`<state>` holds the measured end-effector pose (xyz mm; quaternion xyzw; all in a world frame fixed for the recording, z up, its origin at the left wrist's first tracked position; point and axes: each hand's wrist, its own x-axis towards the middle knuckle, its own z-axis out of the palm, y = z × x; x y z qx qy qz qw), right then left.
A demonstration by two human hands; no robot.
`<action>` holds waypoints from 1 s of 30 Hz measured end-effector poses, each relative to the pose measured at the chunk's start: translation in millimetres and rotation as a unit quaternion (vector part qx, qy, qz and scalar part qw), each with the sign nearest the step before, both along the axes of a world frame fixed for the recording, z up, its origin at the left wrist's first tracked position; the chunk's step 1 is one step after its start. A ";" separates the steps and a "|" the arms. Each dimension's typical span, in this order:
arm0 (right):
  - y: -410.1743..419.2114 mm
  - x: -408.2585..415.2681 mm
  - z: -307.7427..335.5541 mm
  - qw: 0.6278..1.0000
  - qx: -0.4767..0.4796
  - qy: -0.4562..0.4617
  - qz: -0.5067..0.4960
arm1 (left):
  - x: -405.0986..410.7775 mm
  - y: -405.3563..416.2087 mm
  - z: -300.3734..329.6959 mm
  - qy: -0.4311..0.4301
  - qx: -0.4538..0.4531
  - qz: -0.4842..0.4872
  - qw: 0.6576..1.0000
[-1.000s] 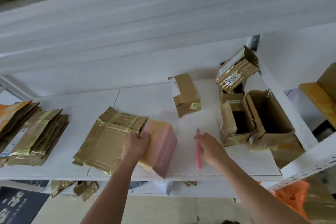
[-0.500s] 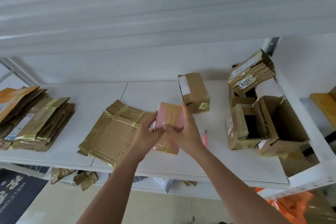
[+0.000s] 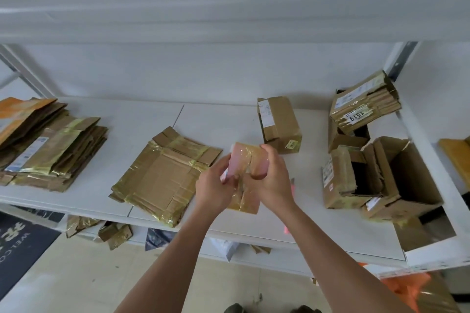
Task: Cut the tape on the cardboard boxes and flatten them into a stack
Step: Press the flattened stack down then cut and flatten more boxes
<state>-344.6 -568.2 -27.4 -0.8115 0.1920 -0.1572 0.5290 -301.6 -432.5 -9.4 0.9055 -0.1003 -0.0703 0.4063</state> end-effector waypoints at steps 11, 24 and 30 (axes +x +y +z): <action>-16.7 -9.2 9.6 0.991 0.086 0.040 0.090 | -3.7 7.6 -6.0 -0.019 -0.006 0.006 1.000; -7.9 -37.3 7.0 0.977 0.156 0.026 0.145 | 5.5 31.6 -21.5 0.024 -0.027 0.013 0.999; -7.1 -37.0 11.3 0.974 0.109 0.031 0.195 | -15.4 28.3 -22.4 0.042 -0.075 -0.004 0.996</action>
